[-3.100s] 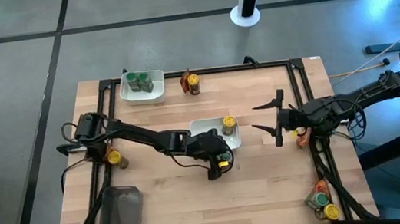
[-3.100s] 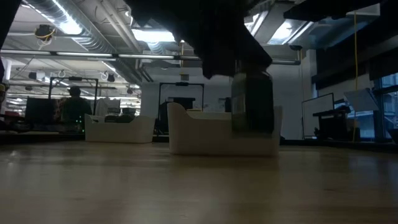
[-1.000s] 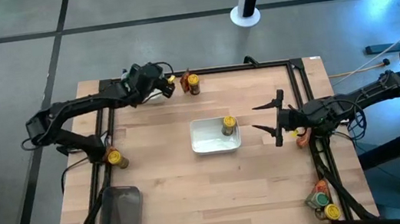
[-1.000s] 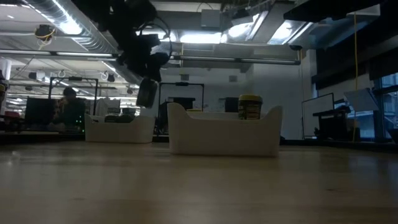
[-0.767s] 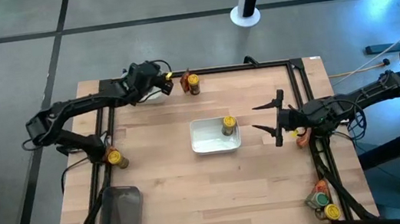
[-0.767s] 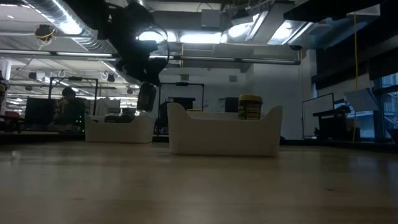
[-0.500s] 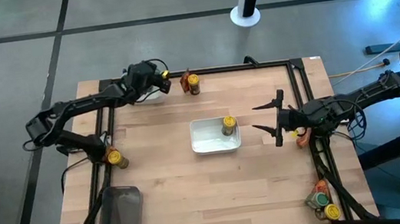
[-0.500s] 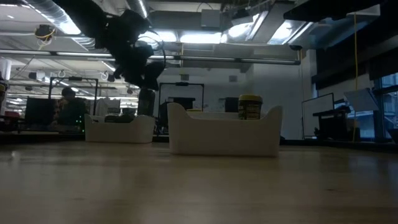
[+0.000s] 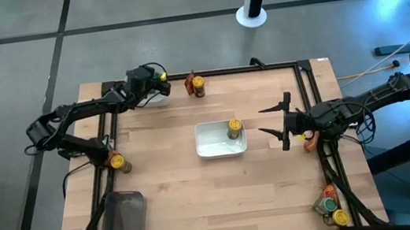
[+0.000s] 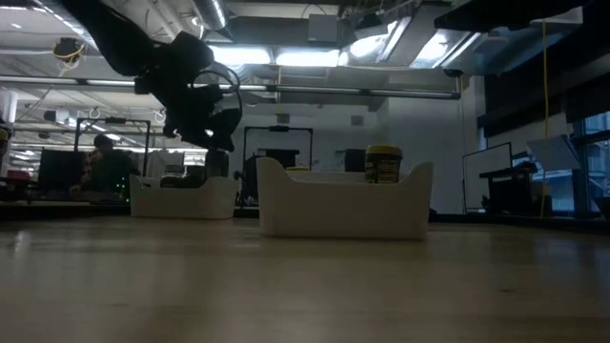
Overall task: Sort spices by type
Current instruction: Put the green seasoning bottle into the top white bin
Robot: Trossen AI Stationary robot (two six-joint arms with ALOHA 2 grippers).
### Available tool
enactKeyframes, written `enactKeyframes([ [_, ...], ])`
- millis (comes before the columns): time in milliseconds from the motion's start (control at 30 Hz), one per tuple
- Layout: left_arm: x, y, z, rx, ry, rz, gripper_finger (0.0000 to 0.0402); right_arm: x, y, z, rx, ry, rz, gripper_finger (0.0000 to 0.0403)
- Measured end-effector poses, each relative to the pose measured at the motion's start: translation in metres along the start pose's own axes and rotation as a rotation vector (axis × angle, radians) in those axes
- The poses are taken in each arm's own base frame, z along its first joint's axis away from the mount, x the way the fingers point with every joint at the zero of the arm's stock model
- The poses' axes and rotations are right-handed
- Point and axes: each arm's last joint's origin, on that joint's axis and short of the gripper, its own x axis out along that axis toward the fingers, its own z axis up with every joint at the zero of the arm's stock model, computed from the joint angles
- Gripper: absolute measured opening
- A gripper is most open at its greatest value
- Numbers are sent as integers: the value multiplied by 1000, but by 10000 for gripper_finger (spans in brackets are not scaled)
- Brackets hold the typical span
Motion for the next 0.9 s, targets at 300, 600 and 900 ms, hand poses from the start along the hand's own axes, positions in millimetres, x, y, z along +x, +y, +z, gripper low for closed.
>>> enactKeyframes([
  [300,12,3,-10,-35,13,13,202,0,0,1,-7,-9,-4,264],
  [600,28,-2,-25,-9,69,6,203,0,-1,1,-29,-13,-5,264],
  [900,35,1,-29,-55,79,28,203,0,0,1,-28,-13,-5,264],
])
